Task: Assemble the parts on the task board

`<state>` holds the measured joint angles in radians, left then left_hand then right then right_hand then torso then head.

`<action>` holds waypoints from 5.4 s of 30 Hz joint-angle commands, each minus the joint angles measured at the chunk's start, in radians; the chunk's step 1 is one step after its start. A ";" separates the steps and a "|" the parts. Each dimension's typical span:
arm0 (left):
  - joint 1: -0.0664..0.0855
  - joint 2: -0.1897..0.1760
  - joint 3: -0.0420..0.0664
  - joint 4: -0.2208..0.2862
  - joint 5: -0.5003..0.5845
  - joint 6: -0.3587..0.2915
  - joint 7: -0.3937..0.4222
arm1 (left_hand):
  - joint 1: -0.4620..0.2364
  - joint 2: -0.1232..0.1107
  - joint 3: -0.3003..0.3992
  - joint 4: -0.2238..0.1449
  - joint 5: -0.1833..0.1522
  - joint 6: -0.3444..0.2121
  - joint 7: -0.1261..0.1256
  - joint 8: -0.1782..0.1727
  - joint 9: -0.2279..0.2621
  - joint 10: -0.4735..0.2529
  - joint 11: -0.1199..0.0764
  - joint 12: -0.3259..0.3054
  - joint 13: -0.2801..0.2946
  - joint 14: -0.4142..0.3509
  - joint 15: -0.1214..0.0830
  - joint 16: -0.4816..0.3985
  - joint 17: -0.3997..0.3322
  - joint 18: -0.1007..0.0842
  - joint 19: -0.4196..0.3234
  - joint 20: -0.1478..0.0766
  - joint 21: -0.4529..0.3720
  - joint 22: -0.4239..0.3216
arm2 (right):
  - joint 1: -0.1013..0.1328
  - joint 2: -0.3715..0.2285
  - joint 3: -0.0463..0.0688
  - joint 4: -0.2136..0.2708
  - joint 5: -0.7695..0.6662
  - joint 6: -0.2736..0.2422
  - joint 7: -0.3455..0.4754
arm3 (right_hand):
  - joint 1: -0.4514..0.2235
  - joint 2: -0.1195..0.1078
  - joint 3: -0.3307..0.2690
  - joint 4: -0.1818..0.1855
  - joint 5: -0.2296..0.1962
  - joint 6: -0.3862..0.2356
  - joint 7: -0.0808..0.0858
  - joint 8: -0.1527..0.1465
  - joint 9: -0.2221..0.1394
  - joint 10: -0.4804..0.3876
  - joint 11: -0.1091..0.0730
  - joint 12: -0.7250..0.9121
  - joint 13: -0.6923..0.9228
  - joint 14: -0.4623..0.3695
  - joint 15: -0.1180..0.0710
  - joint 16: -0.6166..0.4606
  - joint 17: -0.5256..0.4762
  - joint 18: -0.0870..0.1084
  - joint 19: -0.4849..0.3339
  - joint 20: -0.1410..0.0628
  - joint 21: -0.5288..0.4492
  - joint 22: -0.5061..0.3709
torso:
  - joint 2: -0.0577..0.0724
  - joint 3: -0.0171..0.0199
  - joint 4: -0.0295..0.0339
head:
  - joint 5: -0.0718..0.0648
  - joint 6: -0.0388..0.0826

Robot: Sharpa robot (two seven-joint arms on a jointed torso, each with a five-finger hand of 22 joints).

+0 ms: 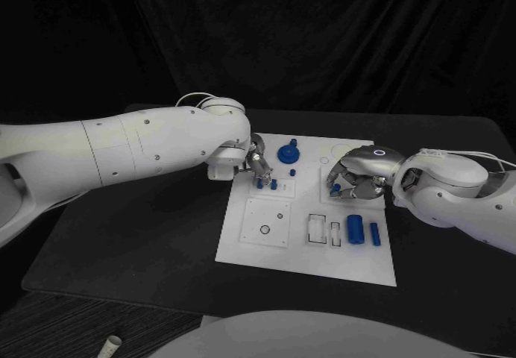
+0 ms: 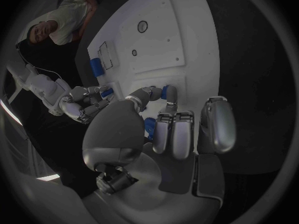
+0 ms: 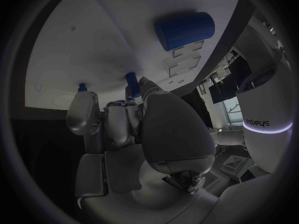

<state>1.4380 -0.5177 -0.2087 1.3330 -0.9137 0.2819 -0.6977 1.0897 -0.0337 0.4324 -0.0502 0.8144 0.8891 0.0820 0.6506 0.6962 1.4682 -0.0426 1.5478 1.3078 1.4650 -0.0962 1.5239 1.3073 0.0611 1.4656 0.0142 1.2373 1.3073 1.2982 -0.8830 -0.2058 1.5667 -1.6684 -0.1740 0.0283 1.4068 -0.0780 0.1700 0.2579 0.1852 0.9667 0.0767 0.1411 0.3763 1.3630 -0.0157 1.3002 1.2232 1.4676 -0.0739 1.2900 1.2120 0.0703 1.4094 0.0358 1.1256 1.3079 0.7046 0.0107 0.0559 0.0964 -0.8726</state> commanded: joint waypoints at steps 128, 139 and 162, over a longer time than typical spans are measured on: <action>0.084 -0.076 -0.002 0.034 0.080 0.128 0.110 | -0.043 0.020 0.154 -0.090 -0.106 -0.063 -0.048 0.074 -0.043 0.103 -0.007 0.023 0.263 0.106 -0.008 0.047 0.263 -0.008 0.022 -0.008 0.055 0.193 | -0.009 -0.017 0.000 0.009 -0.002 0.002 -0.027 | 0.015 0.004 0.009 -0.014 0.009 0.004 0.002 -0.008 -0.002 -0.011 -0.002 -0.021 -0.043 0.000 -0.003 -0.026 -0.017 0.023 -0.010 0.000 -0.027 0.123 | 0.000 0.0005 -0.0003 | 0.003 0.000; 0.088 -0.047 -0.002 -0.040 0.108 0.206 0.096 | -0.097 0.028 0.216 -0.123 -0.140 -0.076 -0.047 0.112 -0.034 0.103 -0.004 0.023 0.263 0.106 -0.004 0.047 0.263 -0.019 0.038 -0.004 0.124 0.209 | -0.009 -0.019 0.000 0.019 -0.002 -0.040 -0.001 | 0.016 0.005 0.011 -0.015 0.012 0.007 0.002 -0.006 -0.001 -0.007 -0.002 -0.018 -0.039 0.002 -0.003 -0.024 -0.013 0.022 -0.007 0.000 -0.023 0.124 | 0.001 -0.0007 -0.0015 | 0.002 0.000; 0.073 0.036 -0.002 -0.134 0.110 0.226 -0.006 | -0.103 0.030 0.211 -0.122 -0.127 -0.076 -0.048 0.105 -0.033 0.103 -0.003 0.023 0.263 0.106 -0.004 0.047 0.263 -0.016 0.033 -0.004 0.111 0.205 | -0.009 -0.013 0.000 0.019 -0.002 -0.031 -0.001 | 0.016 0.005 0.011 -0.016 0.015 0.009 0.002 -0.005 -0.001 -0.007 -0.002 -0.020 -0.040 0.002 -0.003 -0.025 -0.015 0.022 -0.007 0.000 -0.025 0.123 | 0.004 -0.0013 -0.0013 | 0.001 0.000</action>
<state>1.5137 -0.4863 -0.2116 1.2031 -0.8165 0.4805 -0.6817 0.9900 -0.0111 0.4877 -0.0195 0.6882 0.8075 0.0395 0.7590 0.6623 1.4661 -0.0446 1.5674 1.3077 1.4651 -0.1035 1.5682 1.3073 0.0610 1.4657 0.0069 1.3508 1.3073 1.2917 -0.8967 -0.2058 1.5841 -1.6683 -0.1966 0.0271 1.4138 -0.0712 0.1810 0.2470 0.1934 0.9704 0.0804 0.1372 0.3757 1.3577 -0.0175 1.2875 1.2261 1.4676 -0.0739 1.2700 1.1974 0.0863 1.4058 0.0394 1.1032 1.3077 0.7072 0.0100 0.0551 0.0968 -0.8726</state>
